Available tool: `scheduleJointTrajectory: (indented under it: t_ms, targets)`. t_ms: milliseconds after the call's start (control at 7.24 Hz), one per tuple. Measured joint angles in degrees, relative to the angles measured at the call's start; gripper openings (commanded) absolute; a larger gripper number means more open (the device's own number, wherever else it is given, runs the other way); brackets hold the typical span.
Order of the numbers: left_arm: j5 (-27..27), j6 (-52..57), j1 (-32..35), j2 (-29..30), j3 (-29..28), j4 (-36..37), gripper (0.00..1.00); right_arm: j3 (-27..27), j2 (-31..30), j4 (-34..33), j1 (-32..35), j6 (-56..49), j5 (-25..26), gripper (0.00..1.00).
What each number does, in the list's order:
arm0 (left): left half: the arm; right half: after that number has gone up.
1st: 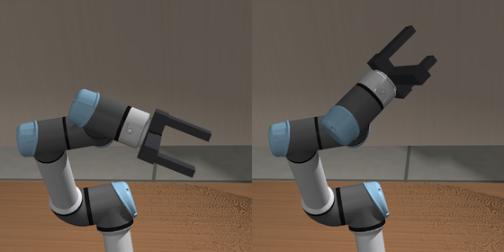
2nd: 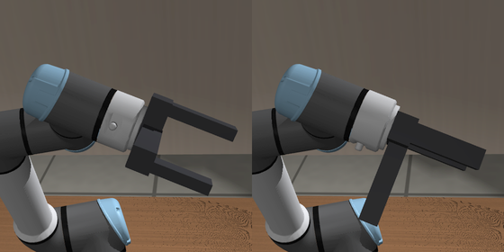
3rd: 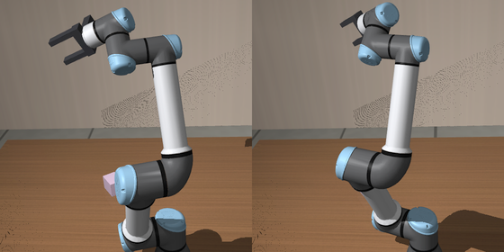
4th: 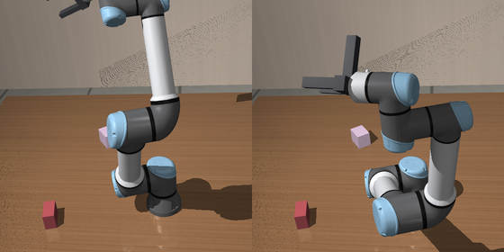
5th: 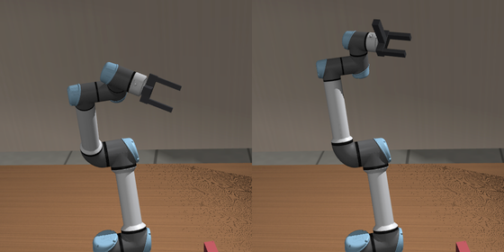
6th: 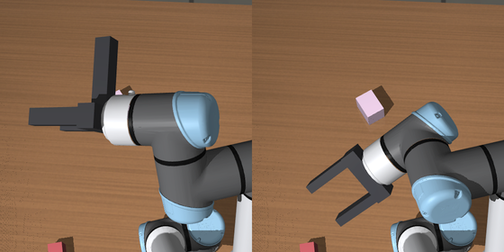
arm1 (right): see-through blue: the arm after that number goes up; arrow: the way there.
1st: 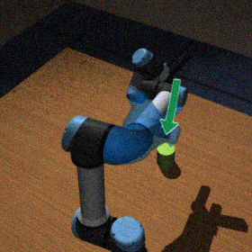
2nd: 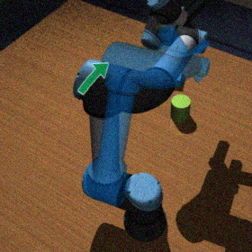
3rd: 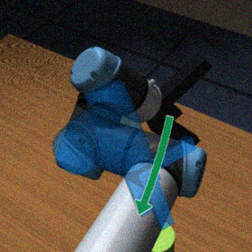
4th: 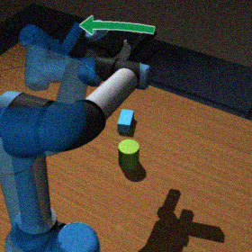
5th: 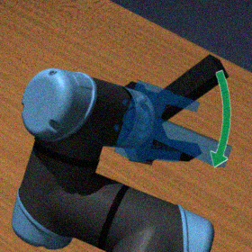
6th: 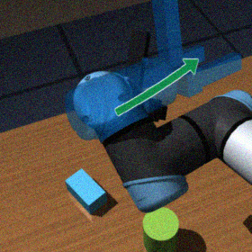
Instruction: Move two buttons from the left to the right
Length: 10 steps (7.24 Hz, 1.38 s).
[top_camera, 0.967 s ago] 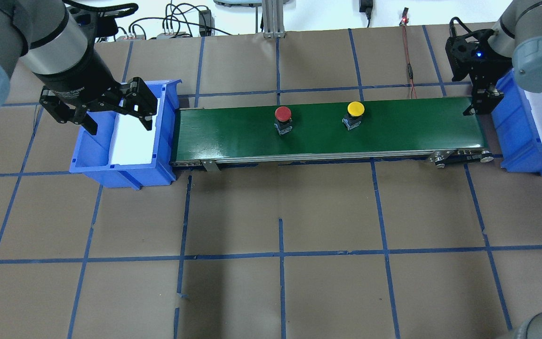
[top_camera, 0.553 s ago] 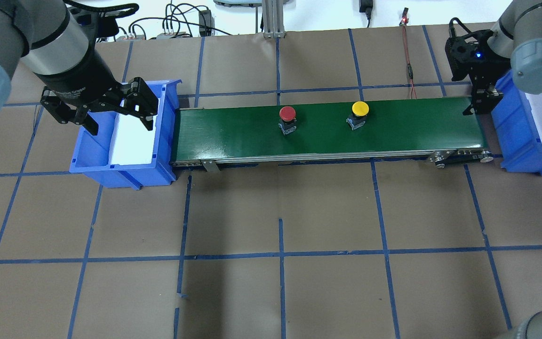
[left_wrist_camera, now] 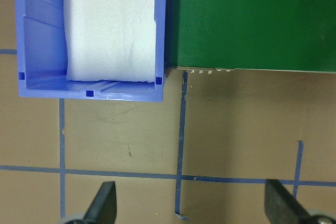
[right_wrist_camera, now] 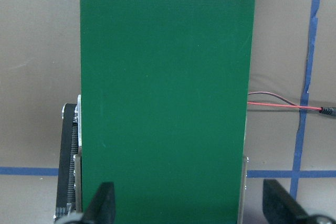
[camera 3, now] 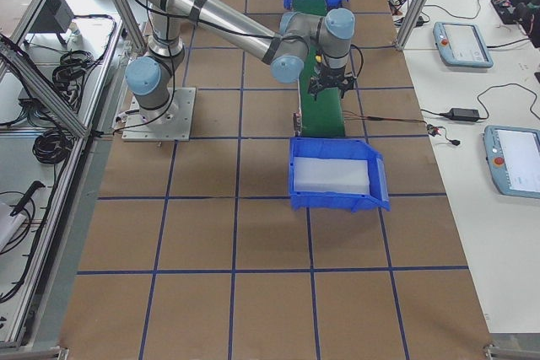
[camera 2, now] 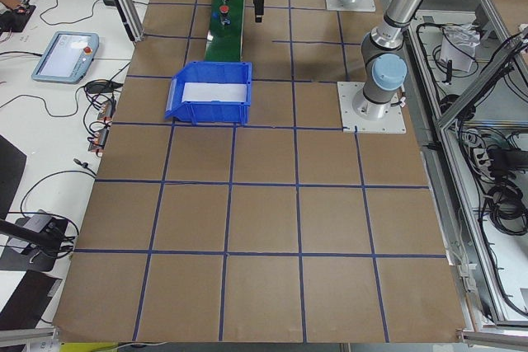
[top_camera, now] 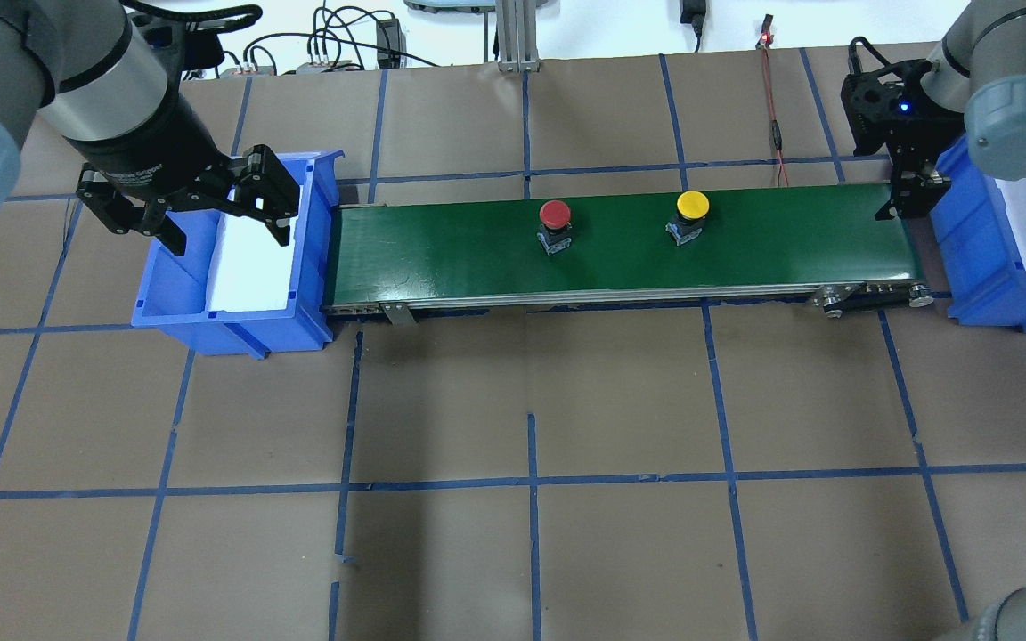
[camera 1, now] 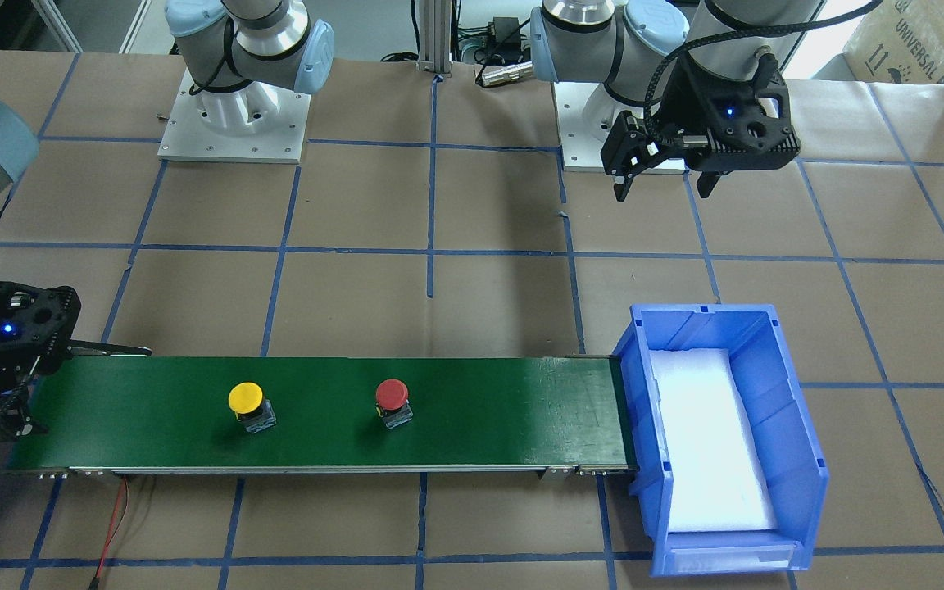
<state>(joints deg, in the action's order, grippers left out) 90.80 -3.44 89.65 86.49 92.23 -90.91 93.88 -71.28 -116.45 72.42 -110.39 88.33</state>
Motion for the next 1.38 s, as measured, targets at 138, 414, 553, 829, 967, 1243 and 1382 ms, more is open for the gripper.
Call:
scheduleJointTrajectory:
  t_ms: [138,414,553,829,967,1243,1382]
  targets:
    - [0.0,0.0,0.0,0.0,0.0,0.0,0.99,0.0,0.1,0.0,0.0,-0.4,0.0,0.99]
    - [0.0,0.0,0.0,0.0,0.1,0.0,0.99,0.1,0.8,-0.3,0.0,-1.6,-0.2,1.00]
    - [0.1,0.0,0.0,0.0,0.1,0.0,0.99,0.1,1.5,-0.8,-0.1,-2.2,-0.3,1.00]
    - [0.0,0.0,0.0,0.0,0.1,0.0,0.99,0.1,2.3,-1.3,-0.2,-2.8,-0.6,1.00]
    - [0.0,0.0,0.0,0.0,0.1,0.0,0.99,0.1,2.4,-1.4,-0.3,-2.7,-0.7,1.00]
    - [0.0,0.0,0.1,0.0,0.1,0.0,0.99,0.3,2.4,-1.4,-0.3,-2.5,-0.8,1.00]
    - [0.0,0.0,0.1,0.0,0.1,0.1,0.99,0.4,2.4,-1.4,-0.3,-2.4,-0.8,0.98]
